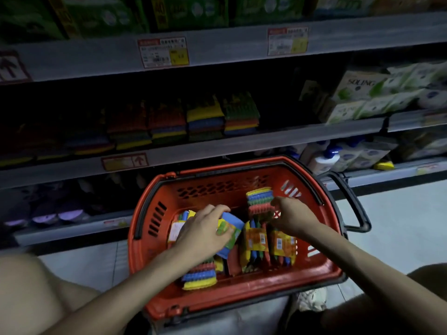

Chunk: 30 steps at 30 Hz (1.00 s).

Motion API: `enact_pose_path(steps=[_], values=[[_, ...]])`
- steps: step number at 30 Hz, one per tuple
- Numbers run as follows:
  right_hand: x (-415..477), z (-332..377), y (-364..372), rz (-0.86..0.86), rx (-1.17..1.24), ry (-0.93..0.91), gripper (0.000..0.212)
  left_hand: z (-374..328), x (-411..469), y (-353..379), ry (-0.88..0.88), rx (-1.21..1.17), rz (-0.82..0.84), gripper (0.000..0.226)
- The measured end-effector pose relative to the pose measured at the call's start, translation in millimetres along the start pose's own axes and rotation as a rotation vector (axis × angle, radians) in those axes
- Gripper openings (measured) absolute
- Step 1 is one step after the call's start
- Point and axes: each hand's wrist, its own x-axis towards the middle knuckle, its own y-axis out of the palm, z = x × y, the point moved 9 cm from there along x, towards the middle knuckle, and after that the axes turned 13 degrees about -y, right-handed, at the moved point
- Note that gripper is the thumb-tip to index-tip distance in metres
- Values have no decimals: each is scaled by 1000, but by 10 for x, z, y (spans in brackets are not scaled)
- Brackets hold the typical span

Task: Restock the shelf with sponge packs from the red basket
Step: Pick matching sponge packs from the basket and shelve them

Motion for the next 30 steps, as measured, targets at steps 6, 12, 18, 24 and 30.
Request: enact_pose_path(steps=[6, 12, 18, 24, 30], values=[[-71, -466, 420, 106, -125, 137, 55, -104, 86, 717, 178, 475, 126, 69], [6, -652, 509, 159, -81, 101, 53, -337, 259, 1398, 392, 777, 193, 95], [-12, -705, 727, 285, -56, 58, 72, -455, 374, 1818, 454, 987, 196, 103], [32, -679, 669, 261, -87, 47, 92, -425, 391, 1836, 498, 1076, 169, 93], [23, -630, 726, 343, -173, -18, 98, -415, 352, 1841, 636, 1134, 262, 98]])
